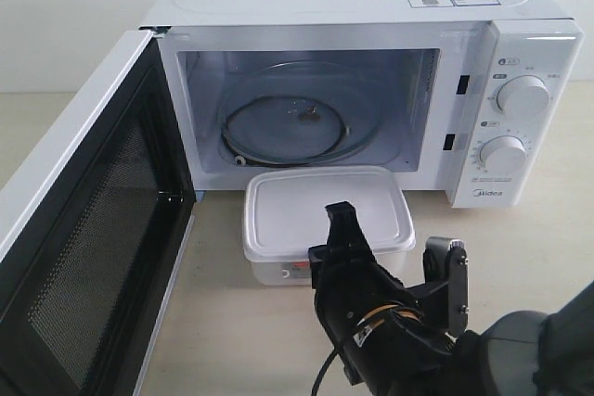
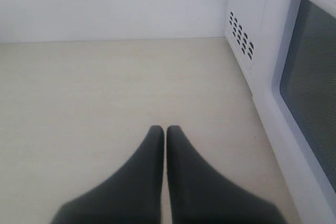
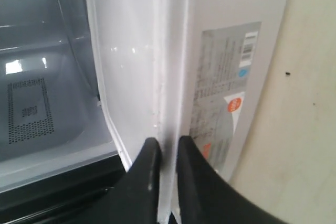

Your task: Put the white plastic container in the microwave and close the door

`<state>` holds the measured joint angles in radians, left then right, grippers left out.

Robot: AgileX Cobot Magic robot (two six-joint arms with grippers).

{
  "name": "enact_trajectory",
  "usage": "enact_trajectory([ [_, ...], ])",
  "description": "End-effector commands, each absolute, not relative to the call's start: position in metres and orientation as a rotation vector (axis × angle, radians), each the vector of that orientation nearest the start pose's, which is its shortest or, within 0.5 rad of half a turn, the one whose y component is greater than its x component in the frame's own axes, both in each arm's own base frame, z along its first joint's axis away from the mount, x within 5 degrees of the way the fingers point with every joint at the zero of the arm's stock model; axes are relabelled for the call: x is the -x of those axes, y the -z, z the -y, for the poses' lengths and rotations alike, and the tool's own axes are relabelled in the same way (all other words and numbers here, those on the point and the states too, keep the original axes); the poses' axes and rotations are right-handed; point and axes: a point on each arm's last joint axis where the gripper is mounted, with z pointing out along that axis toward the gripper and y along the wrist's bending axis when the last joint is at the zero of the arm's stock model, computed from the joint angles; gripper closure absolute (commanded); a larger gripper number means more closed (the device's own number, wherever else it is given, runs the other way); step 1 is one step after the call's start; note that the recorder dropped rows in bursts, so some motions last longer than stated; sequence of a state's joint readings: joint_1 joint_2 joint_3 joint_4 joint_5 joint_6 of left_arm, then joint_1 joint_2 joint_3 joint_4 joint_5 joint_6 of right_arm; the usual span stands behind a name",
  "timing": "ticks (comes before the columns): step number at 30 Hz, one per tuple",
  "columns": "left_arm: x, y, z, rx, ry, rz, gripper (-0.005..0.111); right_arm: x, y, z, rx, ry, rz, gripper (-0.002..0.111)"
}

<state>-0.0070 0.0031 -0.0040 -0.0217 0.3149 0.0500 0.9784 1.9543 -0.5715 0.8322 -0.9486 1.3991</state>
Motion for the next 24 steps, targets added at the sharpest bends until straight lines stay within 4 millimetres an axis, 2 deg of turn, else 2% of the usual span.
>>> enact_trajectory([
  [1, -0.054, -0.185, 0.001, -0.04, -0.005, -1.794, 0.102, -0.208, -0.099, -0.218, -1.299, -1.183, -1.78, 0.108],
  [4, -0.054, -0.185, 0.001, -0.04, -0.005, -1.794, 0.102, -0.208, -0.103, -0.22, -1.272, -1.208, -1.785, 0.108],
  [11, -0.054, -0.185, 0.001, -0.04, -0.005, -1.794, 0.102, -0.208, -0.128, -0.22, -1.137, -1.221, -1.78, 0.108],
  [24, -0.054, -0.185, 0.001, -0.04, -0.005, -1.794, 0.102, -0.208, -0.134, -0.223, -1.037, -1.234, -1.777, 0.108],
])
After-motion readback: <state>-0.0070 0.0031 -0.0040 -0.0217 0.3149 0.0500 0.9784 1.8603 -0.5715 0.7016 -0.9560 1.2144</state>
